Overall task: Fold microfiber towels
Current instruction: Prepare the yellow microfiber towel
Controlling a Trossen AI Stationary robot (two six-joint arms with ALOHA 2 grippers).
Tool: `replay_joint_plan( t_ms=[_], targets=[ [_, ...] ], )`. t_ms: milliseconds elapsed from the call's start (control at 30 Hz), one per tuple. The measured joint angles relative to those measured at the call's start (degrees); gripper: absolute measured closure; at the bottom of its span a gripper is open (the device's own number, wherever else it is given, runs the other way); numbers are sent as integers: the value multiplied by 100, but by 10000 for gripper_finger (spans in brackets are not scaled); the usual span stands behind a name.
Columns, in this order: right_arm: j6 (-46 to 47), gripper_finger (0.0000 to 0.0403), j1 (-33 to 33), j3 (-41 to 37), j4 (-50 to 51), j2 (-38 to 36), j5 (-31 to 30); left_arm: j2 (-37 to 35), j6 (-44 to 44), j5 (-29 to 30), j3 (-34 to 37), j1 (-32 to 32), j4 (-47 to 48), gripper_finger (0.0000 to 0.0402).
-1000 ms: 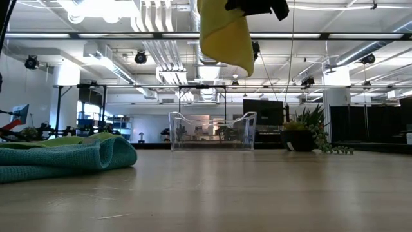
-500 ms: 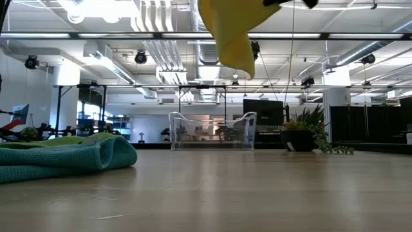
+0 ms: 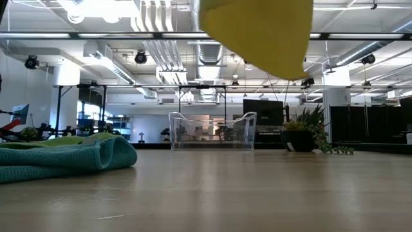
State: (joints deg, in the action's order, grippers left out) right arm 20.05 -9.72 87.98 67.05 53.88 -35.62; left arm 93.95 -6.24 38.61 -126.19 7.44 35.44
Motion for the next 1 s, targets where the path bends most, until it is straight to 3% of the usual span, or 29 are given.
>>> replay_joint_plan(
  t_ms=[233,467,633,1000],
  targets=[
    [133,394,0,669,730,327,0,0,426,-166,0,26,456,402],
    [902,394,-2,967,1929,649,24,0,1291,-354,1,174,1921,402],
    [1297,394,-13,934,2113,664,32,-2,1768,-421,187,318,2921,402],
    [1749,394,-20,849,2308,654,954,0,2392,-660,889,746,3162,402]
  ],
)
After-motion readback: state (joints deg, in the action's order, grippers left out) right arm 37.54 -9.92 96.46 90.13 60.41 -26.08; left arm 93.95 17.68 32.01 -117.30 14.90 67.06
